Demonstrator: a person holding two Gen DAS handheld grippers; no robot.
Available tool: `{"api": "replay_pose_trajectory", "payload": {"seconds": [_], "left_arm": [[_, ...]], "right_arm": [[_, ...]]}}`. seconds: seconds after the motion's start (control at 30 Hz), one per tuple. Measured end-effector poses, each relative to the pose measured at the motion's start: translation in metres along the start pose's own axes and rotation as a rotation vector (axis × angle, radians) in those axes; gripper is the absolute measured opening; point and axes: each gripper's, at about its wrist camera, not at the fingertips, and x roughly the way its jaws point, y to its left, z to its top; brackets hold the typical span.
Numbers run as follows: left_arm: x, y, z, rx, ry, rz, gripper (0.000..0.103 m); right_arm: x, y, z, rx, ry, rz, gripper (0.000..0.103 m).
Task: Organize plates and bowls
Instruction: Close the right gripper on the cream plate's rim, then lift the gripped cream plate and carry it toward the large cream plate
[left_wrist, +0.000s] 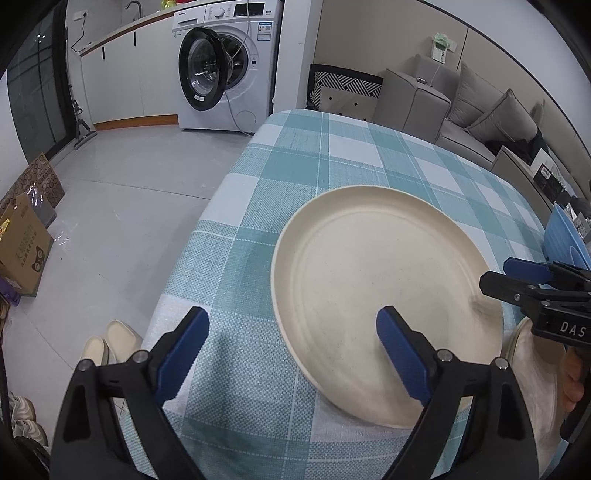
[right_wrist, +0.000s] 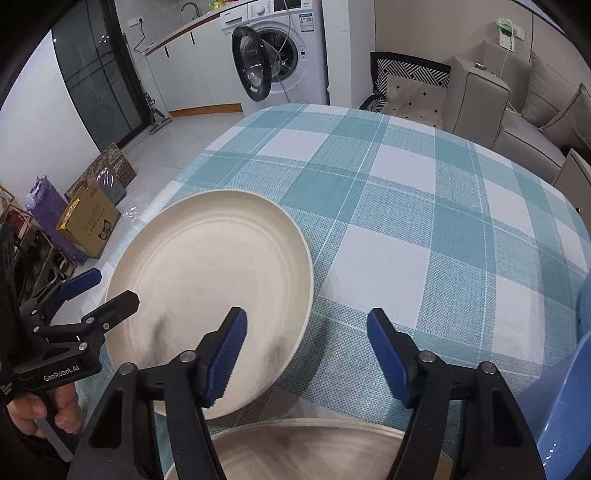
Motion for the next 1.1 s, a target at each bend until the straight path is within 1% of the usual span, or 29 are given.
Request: {"api": "replay_pose_trajectory", "payload": {"seconds": [0.03, 0.07, 0.1, 0.13, 0.2, 0.23, 0.27, 0.33, 0.43, 0.57, 0.63, 0.7, 0.77, 0.83, 0.97, 1.1], "left_arm": [[0.0, 0.0, 0.0, 0.001, 0.0, -0.001, 0.091], [-0.001, 0.0, -0.001, 0.003, 0.0, -0.003, 0.084], [0.0, 0.0, -0.001, 0.004, 0.006, -0.007, 0.079], [0.001, -0.001, -0.001, 0.004, 0.013, -0.01, 0.075], [0.003, 0.0, -0.001, 0.003, 0.021, -0.013, 0.071], [0.004, -0.001, -0.002, 0.003, 0.026, -0.013, 0.068], [0.005, 0.0, -0.002, 0.002, 0.031, -0.014, 0.062], [0.005, -0.001, -0.003, 0.002, 0.041, -0.023, 0.055], [0.004, -0.002, -0.004, 0.011, 0.041, -0.027, 0.049], [0.004, -0.006, -0.005, 0.031, 0.043, -0.03, 0.038], [0.003, -0.008, -0.005, 0.046, 0.035, -0.016, 0.035], [0.003, -0.009, -0.006, 0.054, 0.032, 0.0, 0.032], [0.003, -0.008, -0.006, 0.053, 0.032, -0.001, 0.028], [0.002, -0.007, -0.005, 0.051, 0.032, -0.009, 0.027], [-0.002, -0.009, -0.005, 0.06, 0.021, -0.008, 0.027], [-0.003, -0.01, -0.005, 0.063, 0.014, -0.006, 0.027]], "right_arm": [[0.001, 0.0, 0.0, -0.002, 0.002, 0.001, 0.064], [0.001, 0.0, 0.0, -0.002, 0.003, 0.001, 0.064], [0.003, 0.001, 0.0, -0.003, 0.007, 0.001, 0.063], [0.004, 0.001, 0.0, -0.004, 0.011, 0.002, 0.061], [0.007, 0.002, -0.001, -0.012, 0.021, 0.011, 0.055], [0.008, 0.002, -0.001, -0.015, 0.026, 0.011, 0.054], [0.009, 0.003, -0.002, -0.02, 0.027, 0.008, 0.053], [0.01, 0.005, -0.002, -0.03, 0.029, 0.006, 0.048], [0.009, 0.007, -0.003, -0.041, 0.032, 0.0, 0.041], [0.009, 0.007, -0.005, -0.042, 0.03, -0.004, 0.034], [0.009, 0.008, -0.006, -0.049, 0.03, -0.009, 0.029], [0.008, 0.008, -0.007, -0.055, 0.026, -0.012, 0.027], [0.007, 0.009, -0.007, -0.064, 0.018, -0.021, 0.025], [0.006, 0.011, -0.007, -0.073, 0.014, -0.027, 0.021], [0.004, 0.014, -0.007, -0.087, 0.002, -0.048, 0.021], [0.001, 0.013, -0.008, -0.086, -0.008, -0.051, 0.021]]}}
